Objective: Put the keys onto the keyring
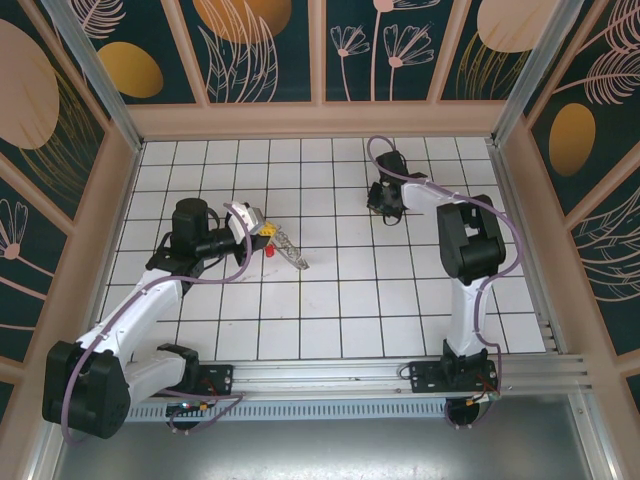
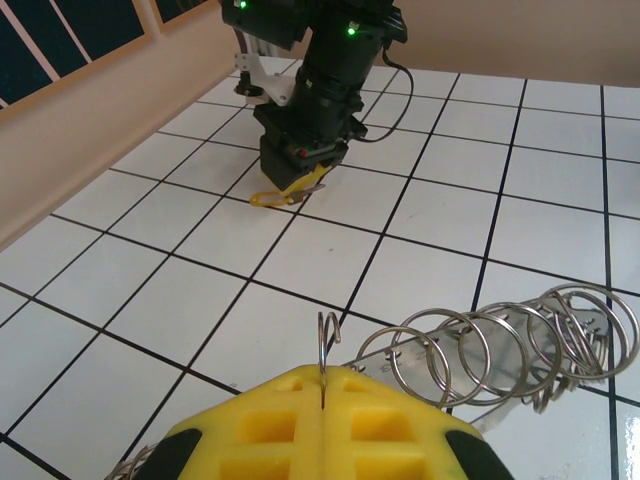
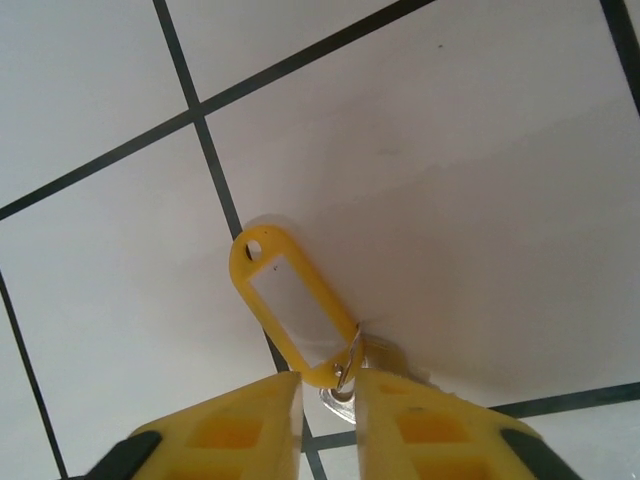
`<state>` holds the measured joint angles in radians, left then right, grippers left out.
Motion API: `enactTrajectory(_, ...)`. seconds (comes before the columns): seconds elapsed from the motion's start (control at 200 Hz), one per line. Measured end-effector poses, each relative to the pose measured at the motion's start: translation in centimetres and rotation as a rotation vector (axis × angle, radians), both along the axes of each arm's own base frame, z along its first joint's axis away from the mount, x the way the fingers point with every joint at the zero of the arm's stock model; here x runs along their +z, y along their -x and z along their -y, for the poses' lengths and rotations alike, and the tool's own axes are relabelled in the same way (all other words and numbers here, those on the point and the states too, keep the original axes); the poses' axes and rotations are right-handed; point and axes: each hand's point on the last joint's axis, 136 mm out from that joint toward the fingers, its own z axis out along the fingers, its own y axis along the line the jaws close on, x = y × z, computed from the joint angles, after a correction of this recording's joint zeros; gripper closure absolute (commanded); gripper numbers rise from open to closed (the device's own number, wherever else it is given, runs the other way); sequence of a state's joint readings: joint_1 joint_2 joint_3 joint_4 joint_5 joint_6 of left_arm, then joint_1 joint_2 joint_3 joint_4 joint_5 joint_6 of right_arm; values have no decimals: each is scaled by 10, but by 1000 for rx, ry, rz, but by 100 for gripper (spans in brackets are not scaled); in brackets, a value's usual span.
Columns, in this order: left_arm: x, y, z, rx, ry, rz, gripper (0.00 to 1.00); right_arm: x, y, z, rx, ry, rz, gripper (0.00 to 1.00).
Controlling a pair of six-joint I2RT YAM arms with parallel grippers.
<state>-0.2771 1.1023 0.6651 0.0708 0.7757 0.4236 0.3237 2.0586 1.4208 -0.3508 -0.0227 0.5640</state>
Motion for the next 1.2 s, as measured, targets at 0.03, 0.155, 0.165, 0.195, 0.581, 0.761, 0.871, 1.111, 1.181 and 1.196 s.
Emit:
enactTrajectory(0.03, 0, 0, 0, 0, 0, 2, 100, -2, 0, 0, 0, 1, -5, 83)
enactTrajectory(0.155, 2, 1, 0, 0, 1, 5, 100, -8, 2, 1, 0, 8, -17, 88)
enactTrajectory(0.165, 2, 1, 0, 0, 2, 6, 100, -8, 2, 1, 1, 11, -17, 88)
enactTrajectory(0.195, 1, 1, 0, 0, 1, 5, 100, -9, 2, 2, 2, 13, -18, 89)
enactTrajectory(0.581, 0, 1, 0, 0, 0, 2, 100, -8, -1, 8, 11, 70, 0, 100)
enactTrajectory(0.761, 0, 1, 0, 1, 2, -1, 100, -7, 0, 8, 84, 108, 8, 90)
enactTrajectory(0.871, 0, 1, 0, 1, 2, -1, 100, -6, 0, 8, 135, 130, 17, 73)
enactTrajectory(1.111, 0, 1, 0, 3, 4, -5, 100, 4, 2, 14, 140, 132, 32, 69)
enactTrajectory(1.181, 0, 1, 0, 3, 5, -7, 100, 7, 0, 16, 132, 129, 38, 73)
enactTrajectory(1.196, 0, 1, 0, 3, 5, -7, 100, 7, 0, 16, 131, 128, 38, 73)
